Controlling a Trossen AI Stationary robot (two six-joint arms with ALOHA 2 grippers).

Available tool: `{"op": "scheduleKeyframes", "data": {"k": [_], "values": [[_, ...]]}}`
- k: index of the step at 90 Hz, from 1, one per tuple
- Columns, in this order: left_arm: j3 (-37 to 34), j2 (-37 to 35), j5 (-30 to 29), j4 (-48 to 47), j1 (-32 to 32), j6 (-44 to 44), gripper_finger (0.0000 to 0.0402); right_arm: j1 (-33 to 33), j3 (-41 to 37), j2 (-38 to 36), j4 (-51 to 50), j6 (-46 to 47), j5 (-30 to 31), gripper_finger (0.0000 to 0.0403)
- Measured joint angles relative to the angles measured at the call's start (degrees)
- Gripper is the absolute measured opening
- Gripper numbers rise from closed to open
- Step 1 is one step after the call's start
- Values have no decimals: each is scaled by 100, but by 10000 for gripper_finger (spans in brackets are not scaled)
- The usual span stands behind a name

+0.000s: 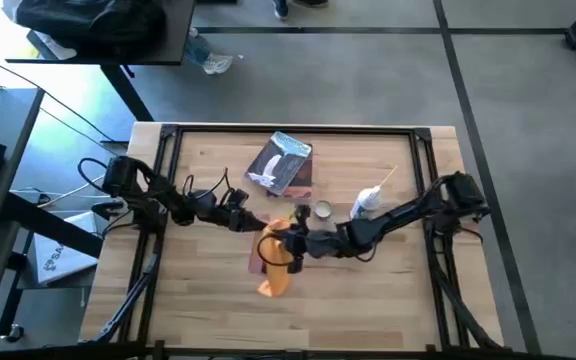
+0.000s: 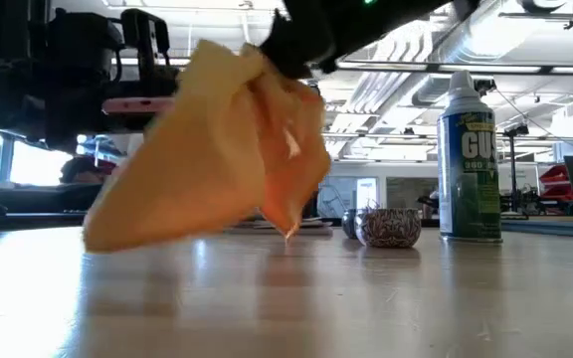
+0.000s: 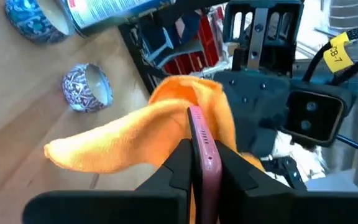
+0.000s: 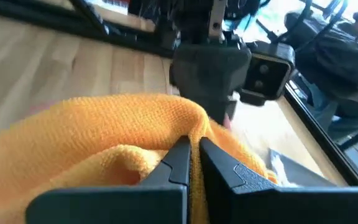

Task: Apply microfiber cloth
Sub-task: Wipe the pink phone with the orange microfiber cloth

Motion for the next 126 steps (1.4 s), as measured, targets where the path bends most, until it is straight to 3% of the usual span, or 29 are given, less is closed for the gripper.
{"op": "scheduleKeyframes", "data": {"k": [24,34,47,67,83,103,126], "values": [[10,-124,163,182,-11,-66,17,417,-38,-766,-1084,297,681,0],[9,-272,127,186,-4,-22,17,540,-17,-1056,-968,287,971,0],[9,-475,96,184,4,154,17,446,-27,-1003,-472,8,659,0],[-4,-592,-77,158,11,266,17,62,-19,-453,953,-241,-649,0],[-4,-582,-174,88,19,201,17,-193,-5,89,1829,-188,-1214,0],[2,-579,-408,-28,24,207,17,-369,6,518,2510,-196,-1294,0],[23,-579,-1186,-356,87,149,17,-460,6,547,2169,-185,-975,0]]}}
